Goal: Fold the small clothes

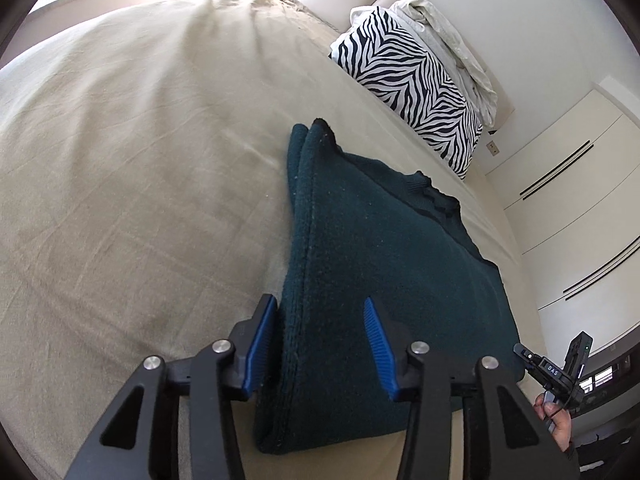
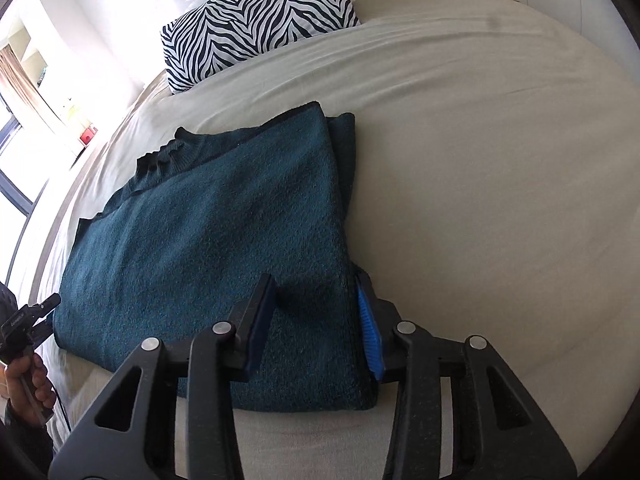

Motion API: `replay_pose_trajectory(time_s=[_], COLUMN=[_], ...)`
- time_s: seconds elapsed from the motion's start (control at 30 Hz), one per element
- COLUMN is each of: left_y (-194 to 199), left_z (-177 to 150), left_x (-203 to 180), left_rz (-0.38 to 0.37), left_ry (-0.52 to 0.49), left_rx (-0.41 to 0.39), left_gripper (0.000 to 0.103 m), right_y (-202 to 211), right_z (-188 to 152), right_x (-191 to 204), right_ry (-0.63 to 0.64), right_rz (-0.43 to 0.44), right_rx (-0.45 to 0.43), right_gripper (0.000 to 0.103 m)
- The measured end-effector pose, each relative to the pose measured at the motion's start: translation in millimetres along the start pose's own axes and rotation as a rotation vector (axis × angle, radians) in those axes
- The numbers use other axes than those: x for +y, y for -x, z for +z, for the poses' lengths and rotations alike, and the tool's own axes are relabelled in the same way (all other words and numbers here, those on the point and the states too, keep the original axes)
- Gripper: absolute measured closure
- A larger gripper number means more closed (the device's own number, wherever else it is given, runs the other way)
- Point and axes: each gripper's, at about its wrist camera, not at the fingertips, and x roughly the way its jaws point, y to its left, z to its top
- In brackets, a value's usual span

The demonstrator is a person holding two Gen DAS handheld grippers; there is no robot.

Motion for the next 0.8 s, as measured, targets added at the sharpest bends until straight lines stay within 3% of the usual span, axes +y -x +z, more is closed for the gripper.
replay_pose_trajectory(time_s=[0.17,0.3,0.47,0.8], left_y=[2.4,3.4,0.2,-2.7], left_z=[-8.3,-11.0,-10.9,-10.9], left_x=[-2.4,-5.5,-4.6,-6.1], left_rz=[0.050,0.082,0.089,0.108], left_ry=[-0.039,-0.071,-0.080,-0.122], left_rx=[-0.007,-0.007,0.004,0.027], left_gripper=[0.068,0.074,0.086,0.090], right_y=[0.5,3.5,13.8,19.6], right_z=[-2.5,-3.5,-5.6,-18.6], right_x=[-3.5,-6.1,-1.7,-19.3], right_ry=[0.011,0.011,0.025,-0.058], right_rz=[-0.011,-0.019,-0.052,-0.017], right_rx=[0.012,0.010,-0.022,-0.013], right_gripper=[0.079,0.097,0.098,0.098])
